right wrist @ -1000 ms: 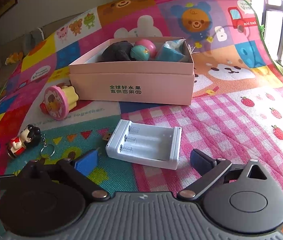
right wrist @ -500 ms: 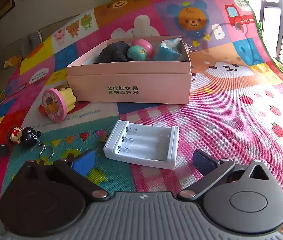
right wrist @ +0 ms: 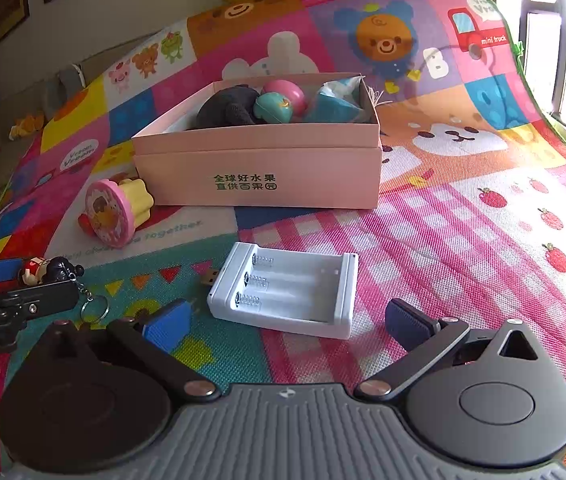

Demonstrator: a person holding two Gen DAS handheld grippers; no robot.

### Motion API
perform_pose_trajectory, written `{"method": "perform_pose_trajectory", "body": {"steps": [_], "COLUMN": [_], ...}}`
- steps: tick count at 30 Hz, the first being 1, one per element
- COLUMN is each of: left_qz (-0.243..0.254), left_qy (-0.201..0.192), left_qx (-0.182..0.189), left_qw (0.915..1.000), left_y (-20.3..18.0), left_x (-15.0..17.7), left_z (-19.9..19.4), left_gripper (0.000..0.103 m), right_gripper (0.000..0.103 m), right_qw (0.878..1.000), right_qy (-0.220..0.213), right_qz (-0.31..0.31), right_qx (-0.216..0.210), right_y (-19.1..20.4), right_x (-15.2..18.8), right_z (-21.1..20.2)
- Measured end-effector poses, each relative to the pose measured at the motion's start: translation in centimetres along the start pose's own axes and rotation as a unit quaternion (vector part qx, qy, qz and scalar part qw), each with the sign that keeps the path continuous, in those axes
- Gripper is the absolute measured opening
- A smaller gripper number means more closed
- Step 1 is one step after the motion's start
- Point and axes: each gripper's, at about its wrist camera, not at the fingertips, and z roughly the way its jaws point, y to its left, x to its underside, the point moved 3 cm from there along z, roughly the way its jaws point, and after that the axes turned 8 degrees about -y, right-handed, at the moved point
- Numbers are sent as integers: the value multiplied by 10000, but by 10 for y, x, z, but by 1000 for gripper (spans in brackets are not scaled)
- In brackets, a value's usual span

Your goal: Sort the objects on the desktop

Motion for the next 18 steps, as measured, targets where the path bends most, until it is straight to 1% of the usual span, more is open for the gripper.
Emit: {"method": "perform_pose_trajectory", "body": {"steps": [5, 8, 14, 16, 18], "left_qz": [195, 246, 260, 298, 370], "left_qy": [-26, -26, -23, -38, -47], "left_qx": [-42, -1, 155, 224, 283], "left_qw": [9998, 9997, 9995, 9993, 9989], "left_y": [-3, -4, -4, -6, -7], "left_x": [2, 2, 2, 3, 4], "left_z": [4, 3, -2, -7, -13], "left_gripper": [74, 73, 70, 70, 70], "right_gripper": [103, 103, 103, 103, 97], "right_qw": [10000, 10000, 9990, 9989, 9984], "right_qy": [-5, -7, 161, 198, 244], "right_qz": [9, 20, -306, -309, -405], "right_qx": [0, 13, 266, 304, 298], "right_y": [0, 0, 12, 15, 20], "right_x": [0, -1, -5, -8, -10], "right_z": [0, 0, 13, 18, 18]}}
